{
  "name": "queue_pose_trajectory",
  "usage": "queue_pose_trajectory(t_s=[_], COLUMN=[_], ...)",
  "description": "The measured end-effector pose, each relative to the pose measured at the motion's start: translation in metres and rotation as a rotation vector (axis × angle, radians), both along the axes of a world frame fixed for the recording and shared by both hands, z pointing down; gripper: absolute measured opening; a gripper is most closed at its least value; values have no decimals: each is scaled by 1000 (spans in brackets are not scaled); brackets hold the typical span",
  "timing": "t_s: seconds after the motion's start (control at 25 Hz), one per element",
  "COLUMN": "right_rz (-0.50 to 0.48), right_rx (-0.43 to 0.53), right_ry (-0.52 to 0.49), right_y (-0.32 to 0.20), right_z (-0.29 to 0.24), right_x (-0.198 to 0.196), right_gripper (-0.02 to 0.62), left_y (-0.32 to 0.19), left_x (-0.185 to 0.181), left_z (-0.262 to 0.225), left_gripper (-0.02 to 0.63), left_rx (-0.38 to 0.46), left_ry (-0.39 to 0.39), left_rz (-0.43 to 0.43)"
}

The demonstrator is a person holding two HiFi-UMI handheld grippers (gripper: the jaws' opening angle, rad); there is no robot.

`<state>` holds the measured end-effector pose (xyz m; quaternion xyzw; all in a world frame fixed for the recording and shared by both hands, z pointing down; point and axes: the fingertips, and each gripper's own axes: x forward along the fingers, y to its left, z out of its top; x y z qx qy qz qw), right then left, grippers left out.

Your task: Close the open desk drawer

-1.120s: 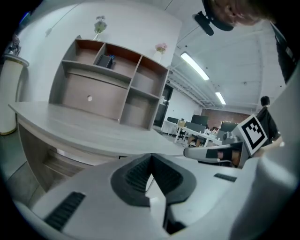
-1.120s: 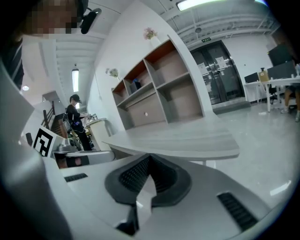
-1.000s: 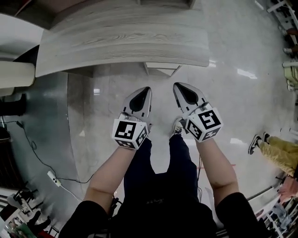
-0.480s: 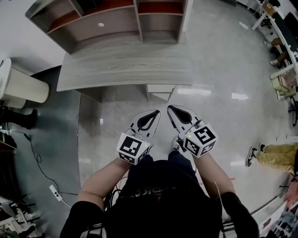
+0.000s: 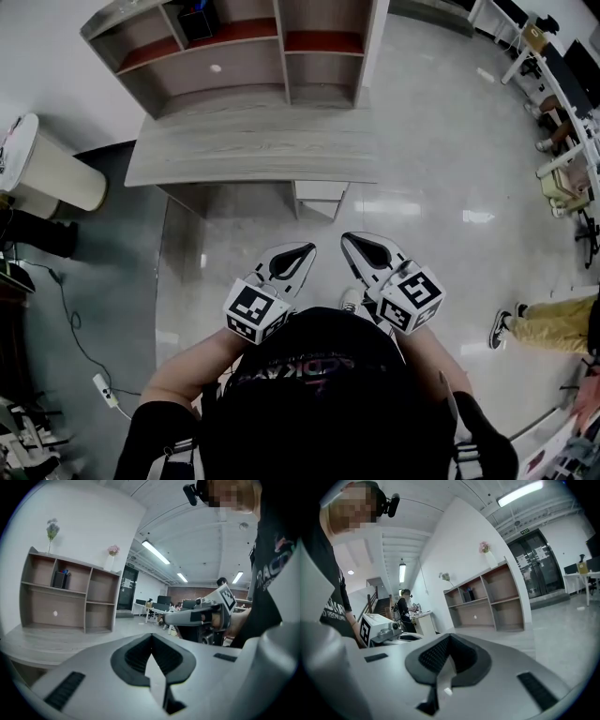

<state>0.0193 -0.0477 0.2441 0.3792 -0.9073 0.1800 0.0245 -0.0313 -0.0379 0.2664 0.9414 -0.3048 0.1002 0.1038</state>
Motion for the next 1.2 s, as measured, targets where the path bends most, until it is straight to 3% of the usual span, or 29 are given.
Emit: queue_pose_trajectory(t_s=[0.6, 1.2], right_rz=[-55, -76], right_rx=[-36, -79], right_ry=[16, 12], right_y=[24, 27], right_z=[14, 20], right_x=[-6, -6], right_gripper=[17, 17], left_y=[2, 3], left_x=[-5, 5], left_z=[4, 8], left_gripper=[11, 11], left_rx=[-92, -110], left_ry=[63, 68], left_rz=[-33, -14])
